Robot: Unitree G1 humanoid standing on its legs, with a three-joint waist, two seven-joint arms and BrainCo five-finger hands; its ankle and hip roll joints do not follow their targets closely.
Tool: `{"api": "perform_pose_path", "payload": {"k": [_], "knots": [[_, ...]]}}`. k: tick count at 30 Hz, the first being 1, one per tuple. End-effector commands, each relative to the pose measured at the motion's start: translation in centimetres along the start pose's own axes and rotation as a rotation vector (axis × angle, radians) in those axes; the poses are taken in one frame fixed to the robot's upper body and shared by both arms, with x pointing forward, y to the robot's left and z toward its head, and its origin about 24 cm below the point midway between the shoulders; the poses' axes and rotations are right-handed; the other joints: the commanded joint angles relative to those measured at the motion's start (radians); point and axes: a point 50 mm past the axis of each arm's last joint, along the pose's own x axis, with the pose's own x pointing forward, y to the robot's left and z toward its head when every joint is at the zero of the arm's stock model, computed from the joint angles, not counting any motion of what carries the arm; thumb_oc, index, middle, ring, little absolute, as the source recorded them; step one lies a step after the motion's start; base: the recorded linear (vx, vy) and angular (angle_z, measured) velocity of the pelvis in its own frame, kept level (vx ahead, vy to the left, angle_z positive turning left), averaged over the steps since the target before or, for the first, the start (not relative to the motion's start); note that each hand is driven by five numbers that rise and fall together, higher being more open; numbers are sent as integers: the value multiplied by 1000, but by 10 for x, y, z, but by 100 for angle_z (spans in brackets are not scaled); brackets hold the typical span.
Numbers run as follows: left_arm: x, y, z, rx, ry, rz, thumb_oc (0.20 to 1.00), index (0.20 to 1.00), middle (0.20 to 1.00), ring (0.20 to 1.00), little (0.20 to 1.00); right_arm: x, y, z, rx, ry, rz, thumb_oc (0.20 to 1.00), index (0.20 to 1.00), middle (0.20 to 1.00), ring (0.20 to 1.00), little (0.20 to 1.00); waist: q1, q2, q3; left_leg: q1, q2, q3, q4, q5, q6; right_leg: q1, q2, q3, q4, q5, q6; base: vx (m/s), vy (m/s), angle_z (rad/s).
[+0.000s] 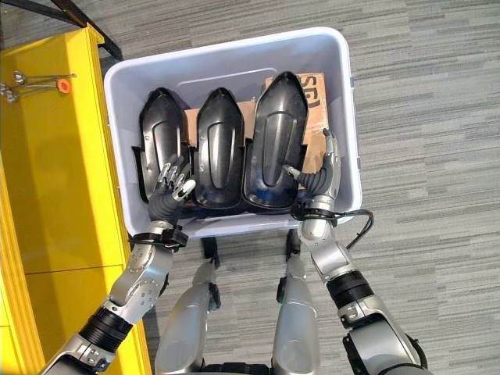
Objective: Move parts from the plastic box to the shelf.
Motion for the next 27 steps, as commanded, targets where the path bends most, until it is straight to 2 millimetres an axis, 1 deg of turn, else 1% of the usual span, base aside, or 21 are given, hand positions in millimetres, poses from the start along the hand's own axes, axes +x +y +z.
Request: {"api": "perform_pose_path", "payload": {"k": [1, 2, 4, 6, 10, 14, 20, 27], "knots": [[-6, -7, 18, 26, -96, -69, 1000, 1000, 1000, 1000, 1000, 2, -1, 5, 52, -3, -49, 1000, 1000, 1000, 1000, 1000, 5, -28, -22, -1, 26, -69, 107, -122, -17, -38, -67, -12, 36, -30, 30, -7, -2, -4], [-5, -8, 18, 25, -97, -71, 1000, 1000, 1000, 1000, 1000, 2, -1, 1, 53, 19, -62, 1000, 1000, 1000, 1000, 1000, 5, -26, -21, -4, 25, -68, 108, -121, -18, -41, -67, -11, 36, -29, 30, 0, 0, 0], [-5, -8, 18, 25, -96, -71, 1000, 1000, 1000, 1000, 1000, 2, -2, 0, 48, 23, -67, 1000, 1000, 1000, 1000, 1000, 5, -25, -21, -6, 25, -67, 109, -121, -18, -44, -67, -10, 37, -29, 30, 0, 0, 0], [-5, -8, 17, 24, -94, -66, 1000, 1000, 1000, 1000, 1000, 2, -2, -2, 80, 53, -94, 1000, 1000, 1000, 1000, 1000, 2, -24, -20, -9, 26, -66, 112, -121, -18, -49, -65, -7, 39, -30, 30, 0, 0, 0], [-6, -8, 15, 22, -84, -70, 1000, 1000, 1000, 1000, 1000, 1, 1, -8, 110, 100, -92, 1000, 1000, 1000, 1000, 1000, 3, -23, -20, -11, 27, -66, 113, -122, -17, -52, -64, -7, 42, -30, 30, 0, 0, 0], [-6, -9, 16, 19, -84, -77, 1000, 1000, 1000, 1000, 1000, 2, 3, -10, 121, 117, -87, 1000, 1000, 1000, 1000, 1000, 5, -21, -19, -15, 25, -66, 116, -122, -17, -57, -65, -6, 45, -31, 29, 0, 0, 0], [-5, -11, 16, 12, -86, -81, 1000, 1000, 1000, 1000, 1000, 6, 9, -6, 131, 119, -66, 1000, 1000, 1000, 1000, 1000, 10, -21, -13, -27, 25, -72, 118, -121, -17, -64, -66, -10, 48, -30, 28, 0, 0, 0], [-5, -12, 16, 5, -84, -79, 1000, 1000, 1000, 1000, 1000, 7, 13, -1, 138, 105, -50, 1000, 1000, 1000, 1000, 1000, 12, -21, -10, -38, 24, -80, 121, -119, -17, -70, -68, -17, 53, -33, 28, 0, 0, 0]]}}
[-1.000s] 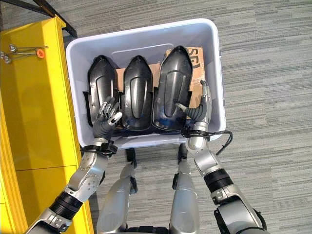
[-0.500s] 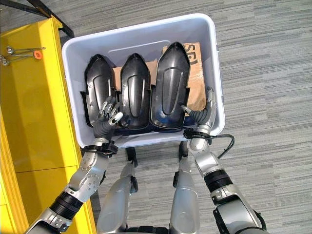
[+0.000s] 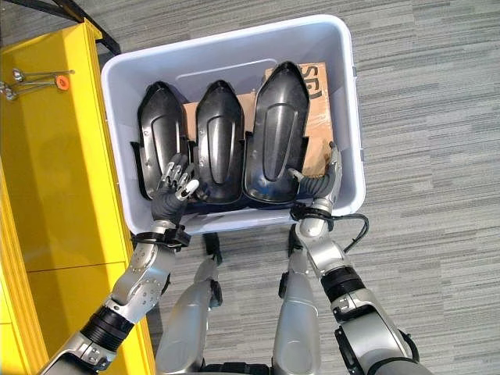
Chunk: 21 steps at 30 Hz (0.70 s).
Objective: Move parts from the plastic box to the shelf.
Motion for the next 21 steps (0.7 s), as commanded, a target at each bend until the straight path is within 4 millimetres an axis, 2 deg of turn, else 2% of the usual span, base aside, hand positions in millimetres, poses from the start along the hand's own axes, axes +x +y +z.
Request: {"api": "perform_pose_path", "payload": {"k": [1, 10, 21], "knots": [[-5, -8, 18, 5, -92, -62, 1000, 1000, 1000, 1000, 1000, 2, 6, 16, 68, -55, -1, 1000, 1000, 1000, 1000, 1000, 9, -25, -11, -12, 34, -79, 118, -129, -30, -33, -56, -24, 29, -32, 25, 0, 0, 0], [-4, -11, 19, 0, -97, -78, 1000, 1000, 1000, 1000, 1000, 8, 11, 7, 18, 3, -13, 1000, 1000, 1000, 1000, 1000, 21, -17, -4, -29, 28, -87, 120, -128, -28, -43, -58, -25, 35, -33, 26, 2, 5, 5], [-1, -18, 19, -10, -91, -117, 1000, 1000, 1000, 1000, 1000, 8, 21, -29, -103, 195, 36, 1000, 1000, 1000, 1000, 1000, 36, -3, 8, -27, 24, -88, 117, -131, -22, -49, -55, -17, 40, -39, 23, 0, 0, 0]]}}
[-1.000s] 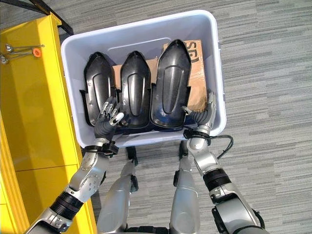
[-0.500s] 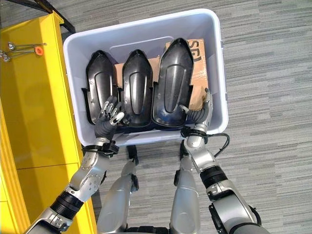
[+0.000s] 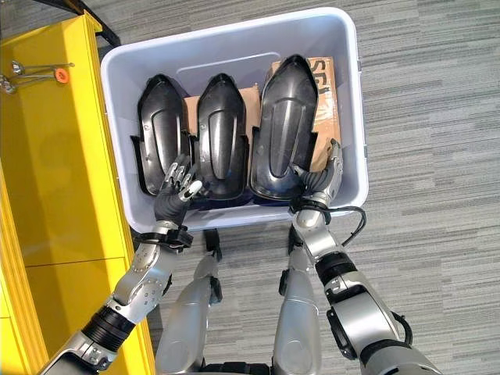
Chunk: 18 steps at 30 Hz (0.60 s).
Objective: Move parts from the plastic box to the shelf.
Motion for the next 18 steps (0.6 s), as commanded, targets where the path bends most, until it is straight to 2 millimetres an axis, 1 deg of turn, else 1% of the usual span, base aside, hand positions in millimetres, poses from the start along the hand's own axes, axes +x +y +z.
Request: {"api": "perform_pose_path", "payload": {"k": [1, 4, 5, 6, 7, 8, 9, 10, 12, 15, 18], "knots": [[-1, -14, 21, -7, -100, -99, 1000, 1000, 1000, 1000, 1000, -8, 12, -20, -24, 132, 81, 1000, 1000, 1000, 1000, 1000, 36, -10, 0, 4, 24, -69, 94, -132, -22, -27, -53, -9, 19, -34, 23, 0, 0, 0], [-1, -17, 21, -12, -102, -108, 1000, 1000, 1000, 1000, 1000, -7, 14, -26, -50, 168, 98, 1000, 1000, 1000, 1000, 1000, 41, -4, 5, 9, 25, -70, 90, -133, -22, -25, -52, -9, 23, -39, 23, 0, 0, 0], [-1, -18, 20, -13, -96, -114, 1000, 1000, 1000, 1000, 1000, -7, 15, -31, -76, 195, 108, 1000, 1000, 1000, 1000, 1000, 45, -1, 6, 9, 24, -71, 91, -132, -23, -26, -52, -10, 25, -40, 24, 0, 0, 0], [0, -18, 20, -12, -97, -114, 1000, 1000, 1000, 1000, 1000, -7, 15, -31, -76, 195, 108, 1000, 1000, 1000, 1000, 1000, 44, -2, 4, 6, 23, -71, 90, -130, -22, -29, -53, -10, 23, -37, 24, 0, 0, 0], [0, -20, 19, -15, -92, -122, 1000, 1000, 1000, 1000, 1000, -6, 16, -35, -101, 227, 123, 1000, 1000, 1000, 1000, 1000, 49, 2, 8, 9, 22, -71, 91, -132, -23, -26, -52, -11, 26, -41, 24, 0, 0, 0], [0, -20, 20, -15, -93, -122, 1000, 1000, 1000, 1000, 1000, -6, 16, -35, -100, 227, 123, 1000, 1000, 1000, 1000, 1000, 48, 2, 6, 6, 21, -71, 90, -130, -22, -29, -53, -10, 24, -38, 24, 0, 0, 0], [0, -20, 19, -15, -91, -124, 1000, 1000, 1000, 1000, 1000, -7, 17, -36, -122, 230, 136, 445, 445, 445, 445, 445, 50, 4, 9, 10, 22, -71, 91, -132, -22, -25, -52, -11, 27, -41, 24, 0, 0, 0], [0, -20, 19, -14, -88, -127, 1000, 1000, 1000, 1000, 1000, -7, 19, -36, -131, 232, 153, 200, 200, 200, 200, 200, 52, 5, 6, 9, 20, -71, 90, -130, -22, -27, -53, -11, 25, -38, 24, 0, 0, 0], [0, -21, 19, -15, -92, -132, 1000, 1000, 1000, 1000, 1000, -9, 22, -37, -148, 229, 177, 200, 200, 200, 200, 200, 53, 6, 6, 11, 19, -73, 91, -131, -21, -26, -54, -12, 26, -38, 24, 0, 0, 0], [1, -20, 20, -11, -97, -125, 1000, 1000, 1000, 1000, 1000, -12, 25, -33, -145, 189, 196, 200, 200, 200, 200, 200, 47, -2, 4, 18, 19, -74, 91, -133, -22, -17, -52, -11, 23, -40, 23, 0, 0, 0], [1, -20, 20, -8, -99, -123, 1000, 1000, 1000, 1000, 1000, -16, 26, -34, -148, 175, 207, 200, 200, 200, 200, 200, 44, -7, 1, 27, 21, -76, 95, -139, -22, -1, -52, -15, 23, -43, 24, 0, 0, 0]]}}
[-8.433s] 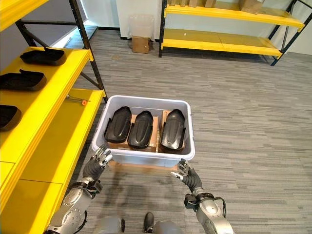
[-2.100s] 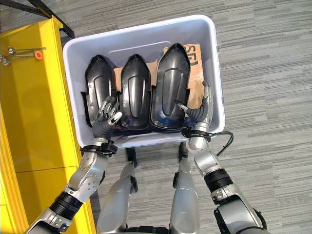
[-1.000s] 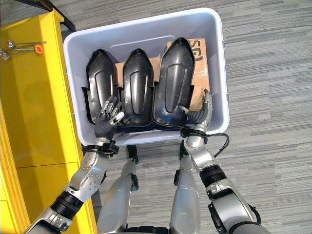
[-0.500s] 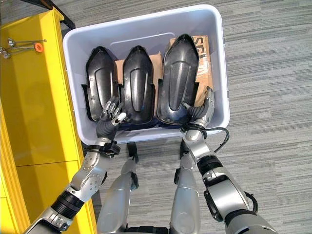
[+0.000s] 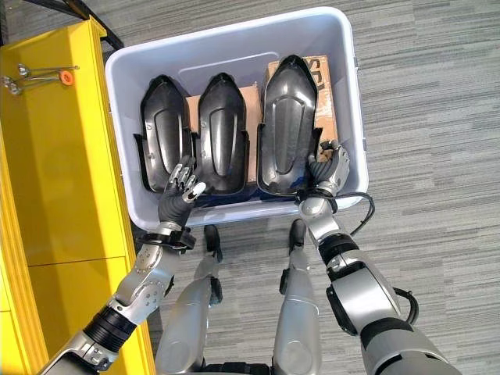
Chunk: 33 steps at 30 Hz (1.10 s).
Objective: Move parts from the plastic box to the shelf.
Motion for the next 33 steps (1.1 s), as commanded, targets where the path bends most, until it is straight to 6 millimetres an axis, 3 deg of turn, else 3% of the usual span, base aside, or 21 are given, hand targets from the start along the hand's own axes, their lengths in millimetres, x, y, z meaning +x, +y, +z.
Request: {"api": "perform_pose_path", "payload": {"k": [1, 18, 22, 33], "knots": [[2, -15, 24, 3, -117, -102, 1000, 1000, 1000, 1000, 1000, -40, 35, -34, -55, 155, 237, 200, 200, 200, 200, 200, 45, -14, 2, 30, 20, -72, 97, -153, -25, 16, -45, -22, -3, -47, 31, 0, 0, 0], [-7, 3, 21, 30, -78, -70, 1000, 1000, 1000, 1000, 1000, -16, 5, -16, -22, 36, 121, 200, 200, 200, 200, 200, 49, -53, -64, 133, 36, -80, 78, -162, -31, 130, -35, -39, -21, -55, 31, 1, -1, 3], [-11, 12, 17, 38, -54, -42, 1000, 1000, 1000, 1000, 1000, -12, -2, 15, 63, -99, 92, 200, 200, 200, 200, 200, 46, -65, -95, 179, 46, -73, 62, -163, -33, 165, -24, -40, -27, -60, 32, 0, 0, 0], [-29, 37, 8, 37, 0, 64, 1000, 1000, 1000, 1000, 1000, -37, -1, 53, 244, -268, 150, 200, 200, 200, 200, 200, 45, -76, -153, 250, 65, -52, 49, -166, -39, 231, -8, -42, -50, -68, 32, -1, -13, -2]]}}
